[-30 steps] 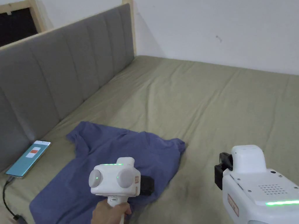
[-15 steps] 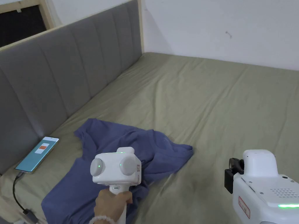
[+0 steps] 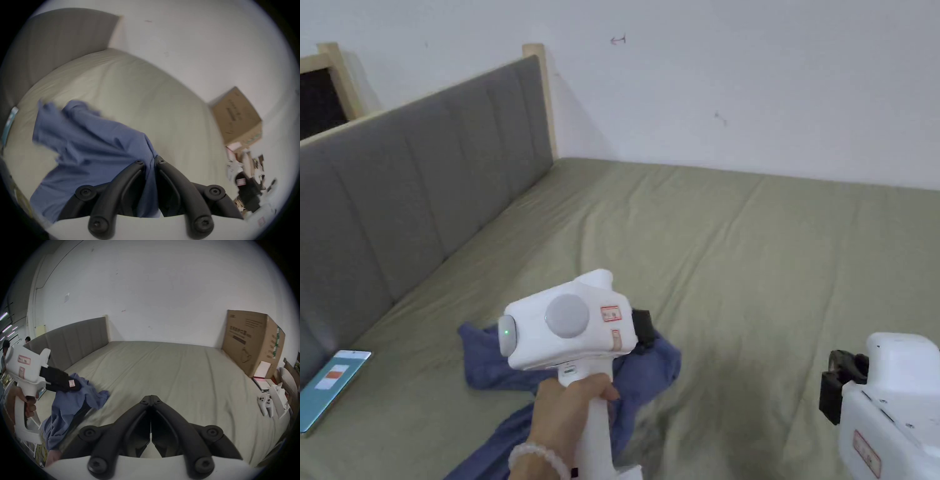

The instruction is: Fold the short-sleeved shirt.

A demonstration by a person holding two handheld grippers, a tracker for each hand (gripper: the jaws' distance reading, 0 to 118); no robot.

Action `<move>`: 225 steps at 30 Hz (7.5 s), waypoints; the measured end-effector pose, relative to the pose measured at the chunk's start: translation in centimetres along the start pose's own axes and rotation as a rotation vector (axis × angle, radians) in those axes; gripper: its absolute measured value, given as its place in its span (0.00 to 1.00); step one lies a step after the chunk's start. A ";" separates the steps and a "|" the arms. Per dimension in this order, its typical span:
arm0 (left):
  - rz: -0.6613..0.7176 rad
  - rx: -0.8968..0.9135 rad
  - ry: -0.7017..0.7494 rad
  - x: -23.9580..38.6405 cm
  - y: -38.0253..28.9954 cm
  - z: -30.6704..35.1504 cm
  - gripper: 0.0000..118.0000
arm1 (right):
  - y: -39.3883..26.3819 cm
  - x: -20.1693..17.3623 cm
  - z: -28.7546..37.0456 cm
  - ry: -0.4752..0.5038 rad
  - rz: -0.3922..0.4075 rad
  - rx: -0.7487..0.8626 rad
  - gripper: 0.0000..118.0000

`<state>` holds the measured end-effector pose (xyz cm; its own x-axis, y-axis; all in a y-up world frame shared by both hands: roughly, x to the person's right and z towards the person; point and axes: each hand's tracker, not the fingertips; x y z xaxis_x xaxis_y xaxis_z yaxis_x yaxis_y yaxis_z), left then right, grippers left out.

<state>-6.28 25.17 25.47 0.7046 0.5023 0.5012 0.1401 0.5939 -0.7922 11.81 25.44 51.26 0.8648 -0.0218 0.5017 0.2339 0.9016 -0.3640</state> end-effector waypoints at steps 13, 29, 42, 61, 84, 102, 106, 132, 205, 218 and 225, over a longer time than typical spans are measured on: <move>-0.391 -0.212 -0.451 28.4 -10.2 -5.4 0.06 | 1.5 15.7 9.9 -0.367 -0.168 0.118 0.00; -0.448 -0.352 -0.217 21.5 -14.6 -10.3 0.92 | -3.8 16.9 8.7 -0.357 -0.224 -0.033 0.00; -0.310 -0.254 0.082 8.5 -7.2 -9.0 0.00 | -4.2 14.1 5.0 -0.241 -0.143 -0.083 0.00; -0.404 -0.442 0.299 4.7 -4.2 -18.6 0.05 | -5.9 16.5 0.0 -0.219 -0.146 -0.212 0.00; -0.394 -0.272 0.122 4.8 -3.7 -9.2 0.05 | -3.5 16.1 -23.7 0.058 0.137 -0.764 0.52; -0.441 -0.152 0.179 6.8 0.6 -4.6 0.05 | 7.4 22.4 -14.6 -0.054 -0.132 -0.507 0.01; -0.409 -0.047 0.204 7.9 3.9 -1.8 0.05 | 12.2 26.0 -8.8 -0.122 -0.189 -0.386 0.01; -0.435 0.380 0.275 17.3 19.7 9.1 0.04 | 26.9 33.7 5.4 -0.175 -0.447 0.056 0.01; -0.347 -0.080 0.545 -6.1 -4.0 -4.0 0.04 | -6.3 25.5 -2.8 -0.170 -0.517 -0.553 0.01; -0.401 -0.094 0.518 -7.5 -13.6 5.3 0.04 | -13.1 22.5 8.6 -0.176 -0.463 -0.572 0.01; -0.291 -0.058 0.450 -8.0 -12.9 7.0 0.89 | -11.6 21.4 9.0 -0.239 -0.382 -0.524 0.57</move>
<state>-18.61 17.93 34.11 0.8575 -0.0046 0.5144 0.4036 0.6260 -0.6673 23.60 18.37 73.27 0.5713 -0.1463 0.8076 0.7385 0.5209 -0.4281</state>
